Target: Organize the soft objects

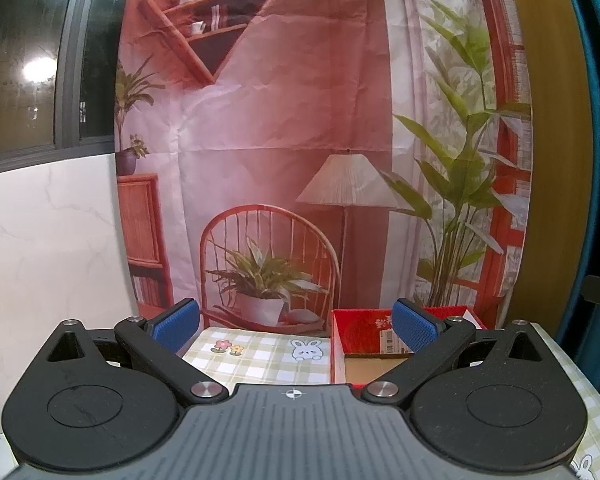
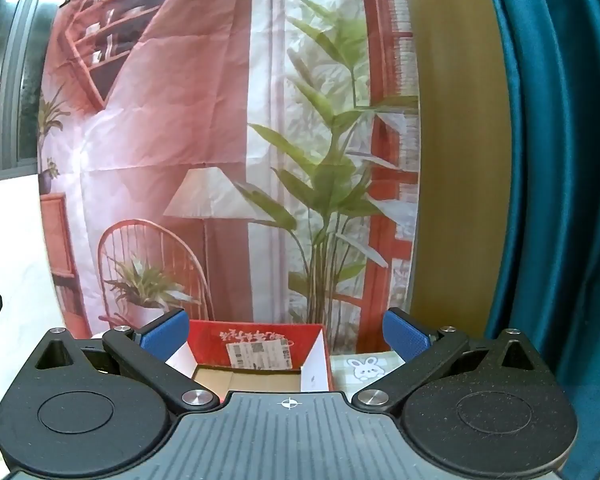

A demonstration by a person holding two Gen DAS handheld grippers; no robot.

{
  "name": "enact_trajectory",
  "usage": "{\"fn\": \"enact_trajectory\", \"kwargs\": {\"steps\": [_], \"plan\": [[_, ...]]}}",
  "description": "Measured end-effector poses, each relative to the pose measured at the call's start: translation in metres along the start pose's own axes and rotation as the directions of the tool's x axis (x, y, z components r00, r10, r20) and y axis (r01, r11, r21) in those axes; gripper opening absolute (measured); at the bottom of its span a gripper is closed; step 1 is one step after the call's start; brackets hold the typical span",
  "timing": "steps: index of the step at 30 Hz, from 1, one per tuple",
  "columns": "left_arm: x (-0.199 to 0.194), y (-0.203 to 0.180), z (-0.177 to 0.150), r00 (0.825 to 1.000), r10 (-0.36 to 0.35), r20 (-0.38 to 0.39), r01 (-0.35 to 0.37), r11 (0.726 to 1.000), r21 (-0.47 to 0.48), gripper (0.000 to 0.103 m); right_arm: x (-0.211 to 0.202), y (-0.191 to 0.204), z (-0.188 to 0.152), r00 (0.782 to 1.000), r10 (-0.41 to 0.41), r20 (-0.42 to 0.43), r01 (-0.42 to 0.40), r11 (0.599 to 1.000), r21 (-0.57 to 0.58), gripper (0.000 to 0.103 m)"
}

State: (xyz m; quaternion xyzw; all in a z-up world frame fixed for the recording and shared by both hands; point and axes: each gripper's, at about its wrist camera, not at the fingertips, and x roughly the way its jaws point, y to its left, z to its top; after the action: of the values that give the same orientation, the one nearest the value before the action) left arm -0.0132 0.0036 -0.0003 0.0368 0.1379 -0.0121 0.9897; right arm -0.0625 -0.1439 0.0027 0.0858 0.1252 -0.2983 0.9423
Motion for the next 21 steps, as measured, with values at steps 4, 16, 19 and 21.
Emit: {"fn": "enact_trajectory", "kwargs": {"steps": [4, 16, 19, 21], "plan": [[-0.0008, -0.0004, -0.0006, 1.0, 0.006, 0.001, -0.006, 1.0, 0.0, 0.103, -0.0008, 0.0005, -0.0011, 1.0, -0.005, 0.006, 0.005, 1.0, -0.001, 0.103], [-0.0008, -0.0008, -0.0001, 1.0, 0.008, 0.001, -0.008, 1.0, 0.001, 0.103, -0.0017, 0.0, -0.0016, 1.0, -0.007, 0.008, 0.007, 1.0, -0.002, 0.103], [-0.0008, -0.0008, -0.0002, 1.0, 0.007, 0.001, -0.007, 1.0, 0.001, 0.103, -0.0019, -0.0005, -0.0014, 1.0, -0.006, 0.008, 0.006, 1.0, -0.002, 0.103], [-0.0008, -0.0008, 0.0, 1.0, 0.007, 0.001, -0.007, 1.0, 0.001, 0.103, -0.0019, 0.0003, -0.0018, 1.0, -0.008, 0.008, 0.008, 1.0, -0.002, 0.103]]}}
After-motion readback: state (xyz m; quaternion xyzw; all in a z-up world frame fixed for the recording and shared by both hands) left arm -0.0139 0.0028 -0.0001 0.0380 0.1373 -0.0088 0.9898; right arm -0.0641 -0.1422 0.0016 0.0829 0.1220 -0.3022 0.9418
